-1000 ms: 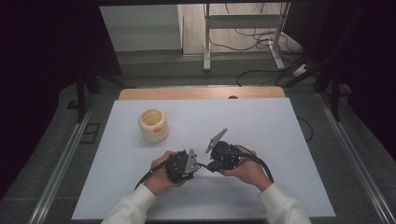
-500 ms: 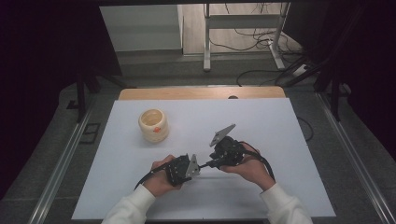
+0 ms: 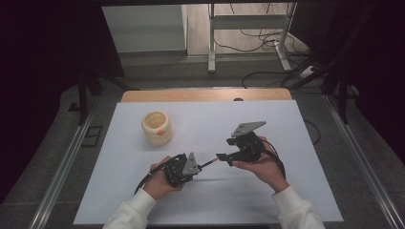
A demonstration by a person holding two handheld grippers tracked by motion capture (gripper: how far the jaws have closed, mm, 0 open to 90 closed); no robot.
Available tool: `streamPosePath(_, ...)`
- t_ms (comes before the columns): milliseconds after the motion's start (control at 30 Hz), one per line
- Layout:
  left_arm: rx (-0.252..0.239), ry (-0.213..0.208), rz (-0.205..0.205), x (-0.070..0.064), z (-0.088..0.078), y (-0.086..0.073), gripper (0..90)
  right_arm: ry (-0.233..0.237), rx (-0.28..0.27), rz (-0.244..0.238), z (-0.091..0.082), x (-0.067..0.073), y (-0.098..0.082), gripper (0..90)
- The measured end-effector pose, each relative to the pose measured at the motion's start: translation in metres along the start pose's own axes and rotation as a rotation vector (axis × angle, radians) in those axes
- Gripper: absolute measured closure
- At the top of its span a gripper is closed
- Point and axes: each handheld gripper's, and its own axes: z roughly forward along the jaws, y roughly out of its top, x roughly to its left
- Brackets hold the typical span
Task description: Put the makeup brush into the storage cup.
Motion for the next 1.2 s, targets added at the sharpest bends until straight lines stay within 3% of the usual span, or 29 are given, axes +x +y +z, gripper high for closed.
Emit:
streamPosePath(233, -0.033, -0.013, -0.065, 0.008, -0.006, -0.006, 84.5, 0.008, -0.046, -0.018, -0.011, -0.003, -0.010, 25.9)
streamPosePath(367, -0.039, -0.010, -0.072, 0.009, -0.007, -0.006, 84.5, 0.002, -0.048, -0.022, -0.013, -0.004, -0.014, 25.3)
streamPosePath(733, -0.061, 0.000, -0.126, 0.013, -0.010, -0.011, 84.5, -0.023, -0.032, 0.032, -0.012, -0.014, -0.028, 25.1)
streamPosePath(1200, -0.074, 0.004, -0.158, 0.016, -0.013, -0.015, 84.5, -0.032, -0.013, 0.055, -0.010, -0.020, -0.038, 24.4)
